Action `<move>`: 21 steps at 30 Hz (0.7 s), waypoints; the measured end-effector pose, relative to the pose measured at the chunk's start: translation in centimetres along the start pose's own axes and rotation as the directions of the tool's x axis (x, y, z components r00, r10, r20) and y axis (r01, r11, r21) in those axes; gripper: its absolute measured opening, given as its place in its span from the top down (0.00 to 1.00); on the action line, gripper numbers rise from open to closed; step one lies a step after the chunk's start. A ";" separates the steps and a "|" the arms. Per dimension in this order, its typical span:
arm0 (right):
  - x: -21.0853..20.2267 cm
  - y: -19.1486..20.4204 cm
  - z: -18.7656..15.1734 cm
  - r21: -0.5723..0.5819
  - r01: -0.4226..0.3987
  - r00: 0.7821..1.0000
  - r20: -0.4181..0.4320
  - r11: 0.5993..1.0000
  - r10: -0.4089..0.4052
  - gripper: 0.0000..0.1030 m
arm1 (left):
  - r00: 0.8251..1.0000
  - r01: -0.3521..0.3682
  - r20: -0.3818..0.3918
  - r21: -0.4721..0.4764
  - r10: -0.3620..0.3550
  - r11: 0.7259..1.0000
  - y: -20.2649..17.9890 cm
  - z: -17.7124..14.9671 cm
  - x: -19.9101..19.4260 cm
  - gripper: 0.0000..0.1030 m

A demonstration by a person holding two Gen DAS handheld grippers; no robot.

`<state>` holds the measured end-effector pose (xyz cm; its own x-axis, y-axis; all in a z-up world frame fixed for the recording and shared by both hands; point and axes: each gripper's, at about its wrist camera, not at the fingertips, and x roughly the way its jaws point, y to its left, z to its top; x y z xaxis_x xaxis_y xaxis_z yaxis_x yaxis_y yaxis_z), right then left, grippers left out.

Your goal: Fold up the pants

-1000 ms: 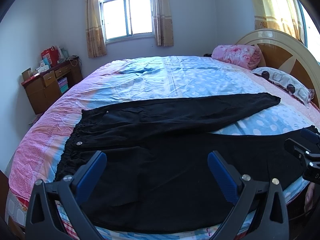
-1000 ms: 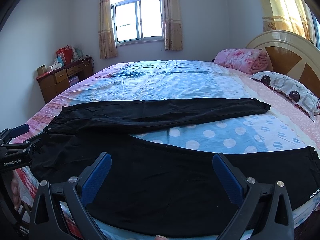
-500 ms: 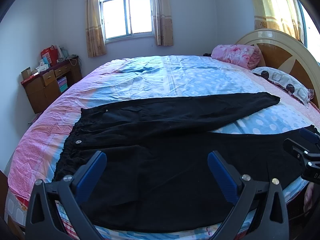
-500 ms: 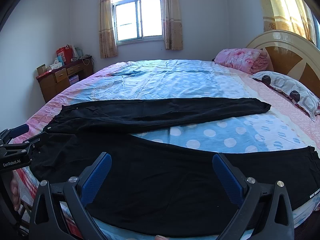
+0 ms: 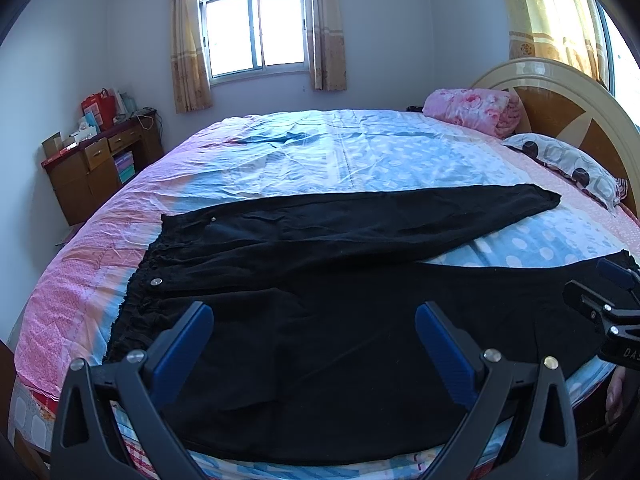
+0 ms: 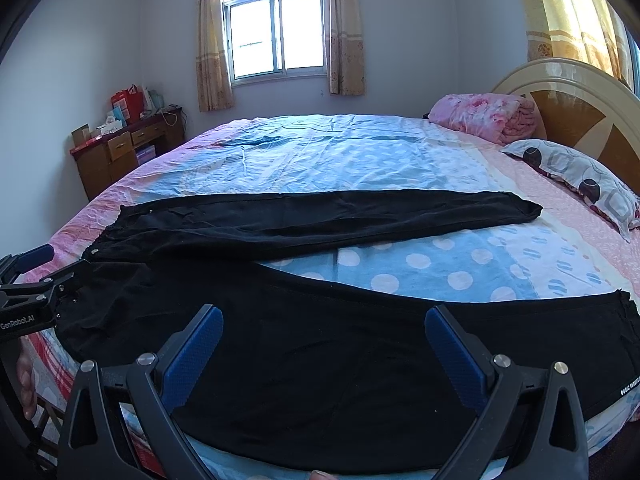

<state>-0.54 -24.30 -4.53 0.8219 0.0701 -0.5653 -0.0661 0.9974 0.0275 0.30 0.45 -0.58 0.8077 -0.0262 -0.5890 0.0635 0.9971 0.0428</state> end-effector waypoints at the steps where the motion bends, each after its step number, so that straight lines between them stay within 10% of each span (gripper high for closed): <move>1: 0.0 0.0 0.0 -0.002 0.002 1.000 0.000 1.000 -0.002 0.01 | 1.000 0.001 -0.001 0.000 -0.001 1.000 0.0 0.0 0.1 0.00; 21: 2.8 -1.4 -0.8 0.015 0.046 0.996 -0.075 0.999 -0.045 0.01 | 0.997 0.026 -0.070 0.016 -0.025 1.000 -0.1 0.2 3.5 0.00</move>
<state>1.44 -25.52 -6.83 0.7795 0.0237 -0.6259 -0.0197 0.9997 0.0133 3.21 0.27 -2.50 0.7629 -0.0455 -0.6449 0.0935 0.9948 0.0404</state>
